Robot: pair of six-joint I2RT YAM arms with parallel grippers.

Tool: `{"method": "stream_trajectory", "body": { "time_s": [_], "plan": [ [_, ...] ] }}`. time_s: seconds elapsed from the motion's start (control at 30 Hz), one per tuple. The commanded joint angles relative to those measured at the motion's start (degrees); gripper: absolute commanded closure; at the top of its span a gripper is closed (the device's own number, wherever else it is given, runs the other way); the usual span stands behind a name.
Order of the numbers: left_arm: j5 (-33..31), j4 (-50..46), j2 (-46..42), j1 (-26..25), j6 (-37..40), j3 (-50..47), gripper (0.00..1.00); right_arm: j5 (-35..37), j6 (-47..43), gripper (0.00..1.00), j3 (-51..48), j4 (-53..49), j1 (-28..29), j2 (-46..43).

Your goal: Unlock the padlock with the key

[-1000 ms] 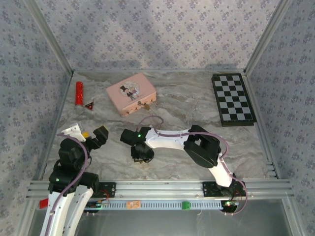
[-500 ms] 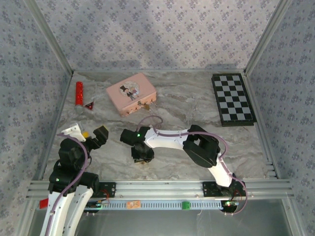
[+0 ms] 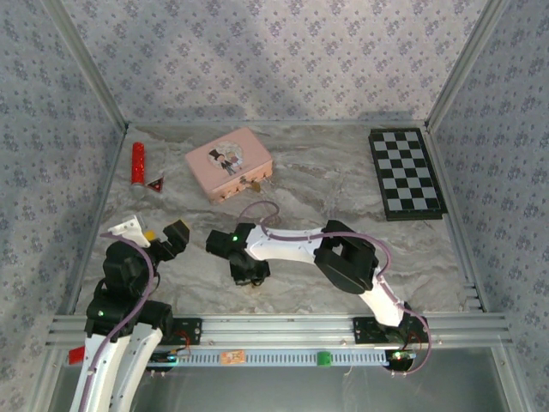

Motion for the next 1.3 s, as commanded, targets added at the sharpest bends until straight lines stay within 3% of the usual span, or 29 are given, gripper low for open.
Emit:
{"method": "stream_trajectory", "body": {
  "time_s": [0.0,0.27,0.47,0.6,1.27],
  "plan": [
    [-0.77,1.07,-0.35,-0.01,0.6,-0.21,0.0,3.76,-0.36,0.83,1.85,-4.26,0.88,0.62],
    [-0.91,1.02,-0.03,0.3,0.6,-0.29,0.0,6.1,-0.77,0.83,1.39,-5.17,1.63,-1.32],
    [-0.93,0.99,0.41,0.34,0.51,-0.24,0.0,4.35,-1.86,0.73,0.29,-4.58,2.18,-1.82],
    [-0.95,0.87,0.62,0.36,0.51,-0.11,0.0,3.31,-1.85,0.76,-1.88,-3.4,2.18,-2.84],
    [-0.21,1.28,2.32,1.9,0.51,-0.24,0.0,-0.43,-4.17,0.74,-5.55,-1.27,2.11,-3.45]
  ]
}}
